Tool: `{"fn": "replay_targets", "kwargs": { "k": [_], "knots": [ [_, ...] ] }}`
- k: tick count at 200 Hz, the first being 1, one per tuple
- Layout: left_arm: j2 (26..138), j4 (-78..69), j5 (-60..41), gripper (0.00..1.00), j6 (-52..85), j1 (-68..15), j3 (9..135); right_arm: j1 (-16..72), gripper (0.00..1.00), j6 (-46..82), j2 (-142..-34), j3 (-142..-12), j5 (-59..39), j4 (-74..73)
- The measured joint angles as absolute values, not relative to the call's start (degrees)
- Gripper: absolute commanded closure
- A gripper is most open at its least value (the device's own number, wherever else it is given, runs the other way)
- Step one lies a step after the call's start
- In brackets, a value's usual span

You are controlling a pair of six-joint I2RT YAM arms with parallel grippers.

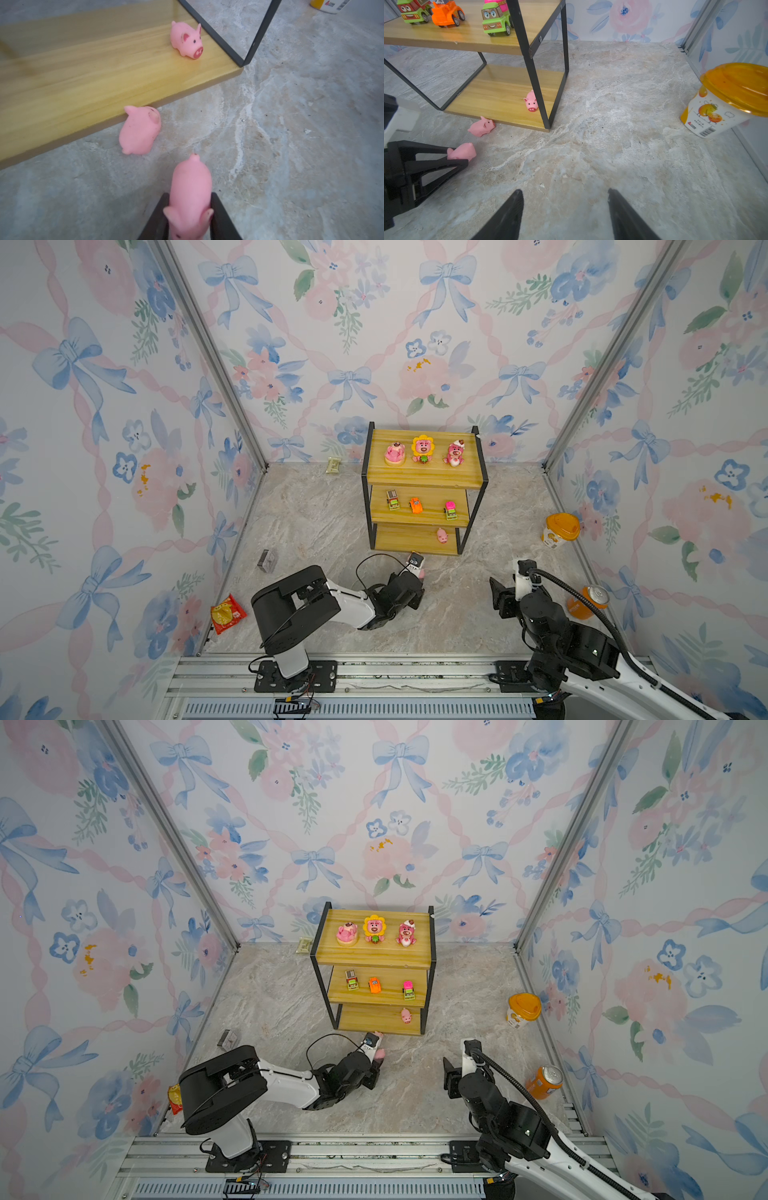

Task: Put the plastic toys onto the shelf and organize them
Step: 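Close the left gripper on the nearest pink pig and lift it, then carry the pink pig with the left gripper toward the bottom shelf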

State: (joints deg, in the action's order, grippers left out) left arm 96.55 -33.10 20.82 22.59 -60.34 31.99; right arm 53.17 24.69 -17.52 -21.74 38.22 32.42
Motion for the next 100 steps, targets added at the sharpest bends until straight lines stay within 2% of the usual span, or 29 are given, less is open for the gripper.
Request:
{"fn": "replay_targets", "kwargs": {
  "k": [100],
  "knots": [
    [89.58,-32.95,25.32,0.66,22.55,-57.71,27.94,53.17,0.33,24.67,-17.52,-21.74,38.19,32.38]
  ]
}}
